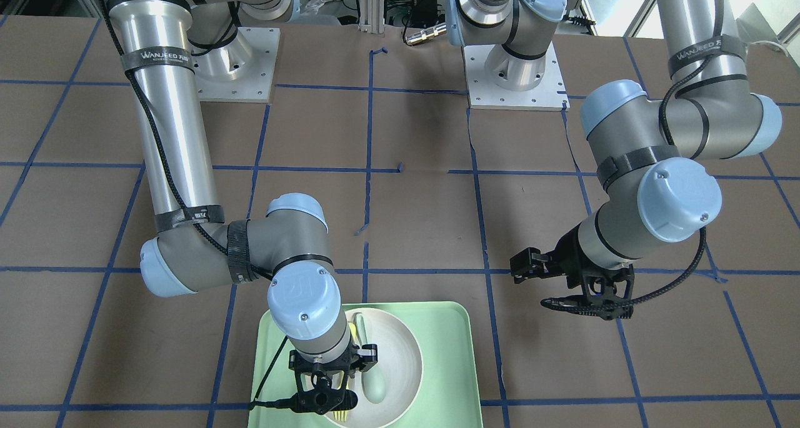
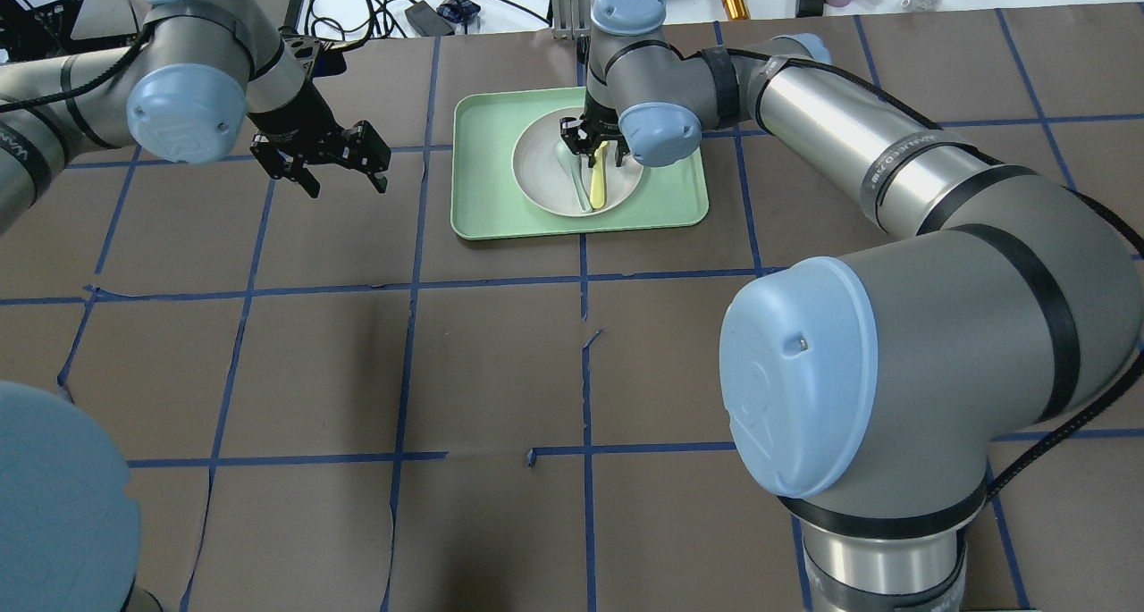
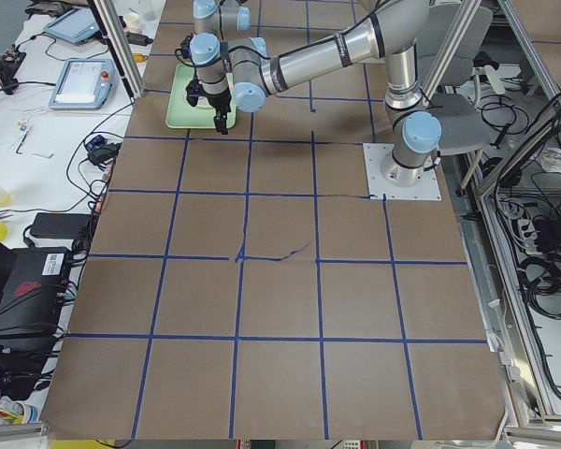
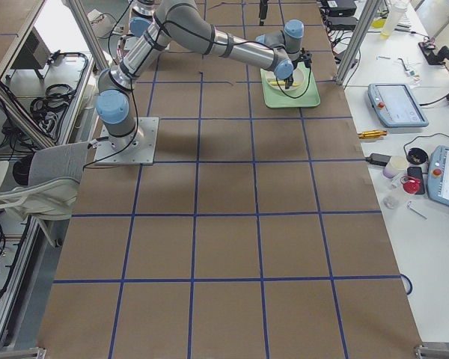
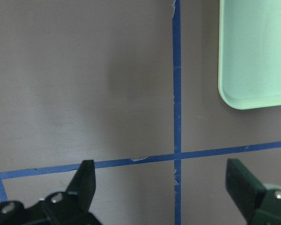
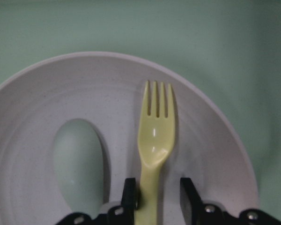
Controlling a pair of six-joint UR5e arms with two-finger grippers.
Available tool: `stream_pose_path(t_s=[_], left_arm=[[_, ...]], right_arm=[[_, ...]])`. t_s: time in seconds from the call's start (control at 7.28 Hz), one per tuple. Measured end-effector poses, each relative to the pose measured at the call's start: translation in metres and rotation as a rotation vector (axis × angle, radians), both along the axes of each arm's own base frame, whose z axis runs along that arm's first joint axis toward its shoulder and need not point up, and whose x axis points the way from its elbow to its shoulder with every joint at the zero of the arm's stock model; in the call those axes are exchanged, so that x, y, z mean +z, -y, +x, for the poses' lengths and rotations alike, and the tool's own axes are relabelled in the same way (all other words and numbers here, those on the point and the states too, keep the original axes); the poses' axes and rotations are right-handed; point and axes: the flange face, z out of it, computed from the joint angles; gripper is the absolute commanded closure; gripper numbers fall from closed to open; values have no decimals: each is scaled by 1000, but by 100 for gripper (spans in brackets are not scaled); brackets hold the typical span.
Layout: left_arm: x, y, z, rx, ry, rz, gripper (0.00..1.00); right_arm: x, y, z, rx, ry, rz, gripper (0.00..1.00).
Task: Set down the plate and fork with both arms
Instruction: 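Lift the fork and move it beside the plate on the tray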
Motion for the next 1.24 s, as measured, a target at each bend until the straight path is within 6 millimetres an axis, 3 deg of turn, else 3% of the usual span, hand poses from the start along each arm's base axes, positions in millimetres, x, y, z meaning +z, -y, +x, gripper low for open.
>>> stream_pose_path(t_s=[0.41, 0.55, 0.82, 0.96, 1.24], left_arm=[[0, 0, 2, 2, 0, 0, 0], [0, 1, 6, 0, -1, -1, 0], [0, 2, 11, -5, -3, -4, 0], [0, 2, 12, -6, -3, -5, 0], [1, 2, 11, -6, -4, -8, 0]], right_arm=[[4, 0, -1, -4, -3, -2, 100], [16, 0, -2, -8, -4, -16, 100], [64, -3, -9, -12, 4, -53, 100], [80, 0, -24, -17, 16, -63, 100], [79, 13, -66, 1, 67, -49, 100]])
